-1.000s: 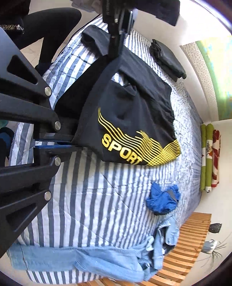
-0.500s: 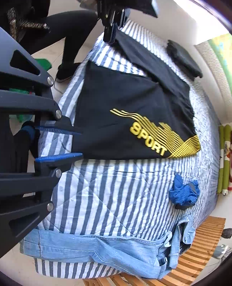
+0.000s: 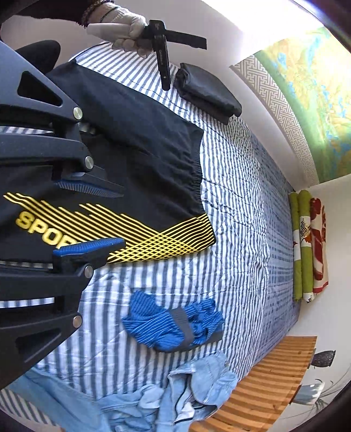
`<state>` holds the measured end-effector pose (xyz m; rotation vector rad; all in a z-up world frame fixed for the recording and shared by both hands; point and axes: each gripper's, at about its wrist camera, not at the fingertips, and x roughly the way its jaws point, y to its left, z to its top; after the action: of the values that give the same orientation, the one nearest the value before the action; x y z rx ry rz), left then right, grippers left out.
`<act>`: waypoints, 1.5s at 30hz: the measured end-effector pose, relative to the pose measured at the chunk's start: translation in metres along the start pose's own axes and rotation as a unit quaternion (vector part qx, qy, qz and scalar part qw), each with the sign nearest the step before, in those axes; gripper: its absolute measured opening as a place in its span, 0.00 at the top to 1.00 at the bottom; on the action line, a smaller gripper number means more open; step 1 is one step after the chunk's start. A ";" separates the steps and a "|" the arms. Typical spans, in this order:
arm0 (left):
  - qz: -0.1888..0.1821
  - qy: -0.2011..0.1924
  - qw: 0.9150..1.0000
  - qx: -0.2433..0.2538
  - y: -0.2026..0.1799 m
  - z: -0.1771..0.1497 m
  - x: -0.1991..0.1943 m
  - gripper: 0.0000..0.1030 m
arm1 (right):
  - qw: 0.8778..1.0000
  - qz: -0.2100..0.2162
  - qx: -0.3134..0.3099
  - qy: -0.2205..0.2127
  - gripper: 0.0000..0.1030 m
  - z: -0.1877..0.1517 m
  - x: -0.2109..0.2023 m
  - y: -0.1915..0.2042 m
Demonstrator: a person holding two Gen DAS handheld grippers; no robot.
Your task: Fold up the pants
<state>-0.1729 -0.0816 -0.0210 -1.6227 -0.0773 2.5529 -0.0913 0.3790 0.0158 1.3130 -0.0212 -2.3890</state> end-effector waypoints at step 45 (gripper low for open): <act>0.000 -0.044 0.999 -0.028 0.057 0.018 -0.007 0.51 | 0.998 0.051 0.013 0.030 0.67 0.086 0.147 0.001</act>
<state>-0.1907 -0.1391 -0.0132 -1.5272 -0.1589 2.6458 -0.2300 0.3091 -0.0546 1.3602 -0.0990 -2.2710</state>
